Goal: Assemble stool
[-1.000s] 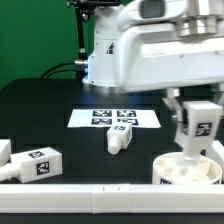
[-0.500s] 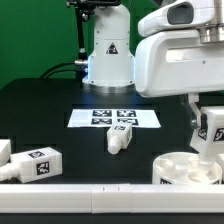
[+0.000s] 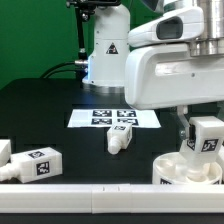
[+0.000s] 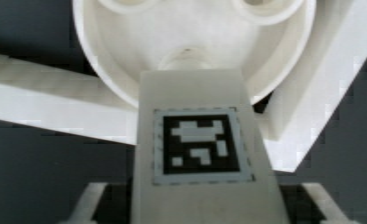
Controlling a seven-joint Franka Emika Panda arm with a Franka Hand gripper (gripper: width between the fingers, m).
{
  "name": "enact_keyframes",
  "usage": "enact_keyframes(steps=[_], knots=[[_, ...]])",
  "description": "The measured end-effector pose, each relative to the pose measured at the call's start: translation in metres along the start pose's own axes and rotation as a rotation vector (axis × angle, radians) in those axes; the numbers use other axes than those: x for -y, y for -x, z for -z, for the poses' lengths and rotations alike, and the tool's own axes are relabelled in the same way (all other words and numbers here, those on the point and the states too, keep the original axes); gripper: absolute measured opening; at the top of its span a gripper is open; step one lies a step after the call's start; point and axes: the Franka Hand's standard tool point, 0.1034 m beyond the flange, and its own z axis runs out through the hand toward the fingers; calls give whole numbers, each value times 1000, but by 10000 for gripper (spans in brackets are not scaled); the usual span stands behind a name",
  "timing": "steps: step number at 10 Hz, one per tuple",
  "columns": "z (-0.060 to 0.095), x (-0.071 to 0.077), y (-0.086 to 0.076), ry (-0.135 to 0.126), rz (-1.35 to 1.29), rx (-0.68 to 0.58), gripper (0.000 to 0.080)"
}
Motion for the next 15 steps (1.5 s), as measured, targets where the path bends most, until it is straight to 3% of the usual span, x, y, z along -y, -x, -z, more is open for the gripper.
enact_keyframes(steps=[4, 11, 15], knots=[[-1, 0, -1, -1, 2, -3, 337], [-21, 2, 5, -6, 3, 14, 337], [-22, 1, 2, -1, 3, -11, 337]])
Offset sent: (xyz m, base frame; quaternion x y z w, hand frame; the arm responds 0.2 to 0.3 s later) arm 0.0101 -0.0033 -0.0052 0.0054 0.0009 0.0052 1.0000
